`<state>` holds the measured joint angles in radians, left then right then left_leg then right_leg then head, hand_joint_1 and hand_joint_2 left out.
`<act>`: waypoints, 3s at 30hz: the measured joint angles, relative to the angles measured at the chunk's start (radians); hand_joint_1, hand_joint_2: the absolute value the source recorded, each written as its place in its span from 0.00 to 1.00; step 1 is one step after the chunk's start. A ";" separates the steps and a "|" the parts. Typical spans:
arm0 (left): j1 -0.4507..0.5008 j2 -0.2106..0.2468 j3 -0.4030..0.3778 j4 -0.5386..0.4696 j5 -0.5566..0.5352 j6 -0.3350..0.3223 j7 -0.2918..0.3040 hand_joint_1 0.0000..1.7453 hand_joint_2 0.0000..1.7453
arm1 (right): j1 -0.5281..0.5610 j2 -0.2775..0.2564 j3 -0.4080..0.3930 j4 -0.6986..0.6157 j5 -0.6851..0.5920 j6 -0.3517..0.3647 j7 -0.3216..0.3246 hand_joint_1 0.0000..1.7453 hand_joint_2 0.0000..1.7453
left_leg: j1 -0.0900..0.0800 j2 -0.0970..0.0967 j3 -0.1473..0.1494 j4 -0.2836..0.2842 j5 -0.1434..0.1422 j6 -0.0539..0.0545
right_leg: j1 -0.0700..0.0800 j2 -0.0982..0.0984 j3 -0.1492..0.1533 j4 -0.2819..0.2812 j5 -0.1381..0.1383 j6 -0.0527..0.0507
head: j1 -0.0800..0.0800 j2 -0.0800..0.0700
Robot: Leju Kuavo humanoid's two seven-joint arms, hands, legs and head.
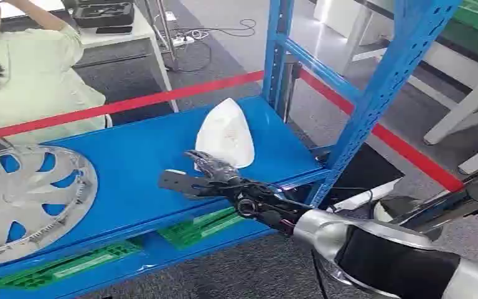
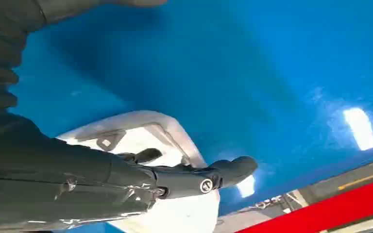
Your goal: Take the parts from the cabinet and place them on the table.
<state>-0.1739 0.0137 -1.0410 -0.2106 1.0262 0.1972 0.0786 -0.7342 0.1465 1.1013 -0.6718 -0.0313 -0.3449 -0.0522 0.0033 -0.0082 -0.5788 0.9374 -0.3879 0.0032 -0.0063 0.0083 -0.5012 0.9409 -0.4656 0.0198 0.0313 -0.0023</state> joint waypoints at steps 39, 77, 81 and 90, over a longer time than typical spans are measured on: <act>0.015 0.001 0.000 0.000 0.024 -0.006 -0.015 0.00 0.00 | 0.020 -0.097 -0.029 -0.113 0.127 0.005 0.093 0.00 1.00 | 0.000 0.001 0.000 0.000 0.000 0.000 | 0.000 0.001 0.000 0.000 0.000 0.000 | 0.000 0.000; 0.018 0.000 -0.018 0.000 0.032 -0.012 -0.019 0.00 0.00 | 0.066 -0.121 -0.093 -0.057 0.145 -0.016 0.073 0.00 1.00 | 0.000 0.001 0.000 0.000 0.000 0.000 | 0.000 0.001 -0.001 0.000 0.000 0.000 | 0.000 0.000; 0.018 0.000 -0.019 0.000 0.031 -0.012 -0.019 0.00 0.00 | 0.066 -0.121 -0.096 -0.053 0.146 -0.016 0.071 0.00 1.00 | 0.000 0.001 0.000 0.000 0.000 0.000 | 0.000 0.001 -0.001 0.000 0.000 0.000 | 0.000 0.000; 0.018 0.000 -0.021 0.000 0.031 -0.012 -0.019 0.00 0.00 | 0.066 -0.124 -0.098 -0.053 0.163 -0.018 0.063 0.00 1.00 | 0.000 0.001 0.000 0.000 0.000 0.000 | 0.000 0.001 -0.001 0.000 0.000 0.000 | 0.000 0.000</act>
<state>-0.1562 0.0134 -1.0620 -0.2106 1.0575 0.1854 0.0591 -0.6682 0.0229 1.0037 -0.7252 0.1312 -0.3624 0.0103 0.0034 -0.0072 -0.5784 0.9375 -0.3879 0.0032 -0.0065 0.0095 -0.5021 0.9409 -0.4655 0.0199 0.0313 -0.0023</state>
